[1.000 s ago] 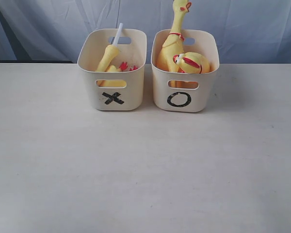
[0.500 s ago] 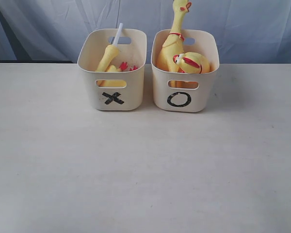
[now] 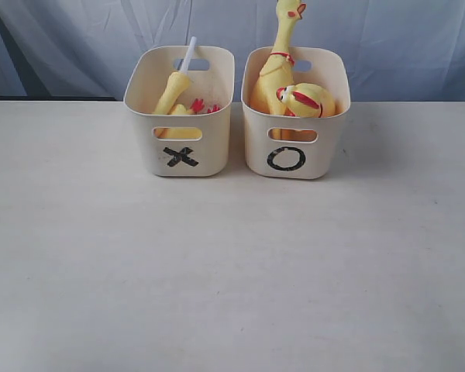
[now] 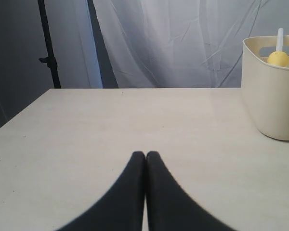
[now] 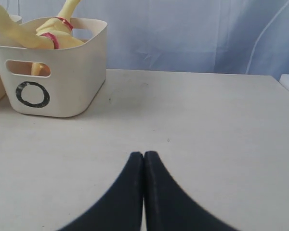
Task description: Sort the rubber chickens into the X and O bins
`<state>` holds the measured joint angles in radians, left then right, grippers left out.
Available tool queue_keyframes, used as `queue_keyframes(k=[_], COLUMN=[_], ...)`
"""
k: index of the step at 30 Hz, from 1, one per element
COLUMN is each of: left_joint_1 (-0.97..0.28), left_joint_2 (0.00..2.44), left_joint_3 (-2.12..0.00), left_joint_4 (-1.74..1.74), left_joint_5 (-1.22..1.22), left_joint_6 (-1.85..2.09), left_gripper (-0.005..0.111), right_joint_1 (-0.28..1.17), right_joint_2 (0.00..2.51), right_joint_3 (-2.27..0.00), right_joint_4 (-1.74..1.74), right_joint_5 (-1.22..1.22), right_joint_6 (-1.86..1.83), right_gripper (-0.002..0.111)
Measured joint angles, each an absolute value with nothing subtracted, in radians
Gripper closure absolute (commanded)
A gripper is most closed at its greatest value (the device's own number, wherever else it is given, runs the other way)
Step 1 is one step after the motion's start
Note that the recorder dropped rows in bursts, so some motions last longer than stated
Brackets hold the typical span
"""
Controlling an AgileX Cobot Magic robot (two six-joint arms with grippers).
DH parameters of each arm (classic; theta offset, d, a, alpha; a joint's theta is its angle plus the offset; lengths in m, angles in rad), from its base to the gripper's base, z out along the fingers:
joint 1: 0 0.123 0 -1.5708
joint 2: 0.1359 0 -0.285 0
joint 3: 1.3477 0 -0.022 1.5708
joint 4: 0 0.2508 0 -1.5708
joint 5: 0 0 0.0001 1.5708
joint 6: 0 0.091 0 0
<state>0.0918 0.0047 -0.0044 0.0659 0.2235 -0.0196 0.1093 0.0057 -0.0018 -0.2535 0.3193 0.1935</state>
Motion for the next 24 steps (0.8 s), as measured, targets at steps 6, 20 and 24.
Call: queue_keyframes(k=[6, 20, 24], left_joint_1=[0.092, 0.092, 0.092], left_joint_2=[0.005, 0.005, 0.005], left_joint_3=[-0.004, -0.004, -0.004], left_joint_4=[0.066, 0.064, 0.064], left_joint_5=[0.227, 0.231, 0.231], left_joint_6=[-0.012, 0.011, 0.011], left_gripper=[0.107, 0.107, 0.107], right_joint_1=[0.109, 0.109, 0.109], right_joint_2=[0.006, 0.006, 0.006], right_joint_3=[-0.002, -0.002, -0.002], right_joint_4=[-0.254, -0.254, -0.254], right_joint_5=[0.363, 0.377, 0.377], right_joint_6=[0.192, 0.19, 0.19], right_gripper=[0.109, 0.109, 0.109])
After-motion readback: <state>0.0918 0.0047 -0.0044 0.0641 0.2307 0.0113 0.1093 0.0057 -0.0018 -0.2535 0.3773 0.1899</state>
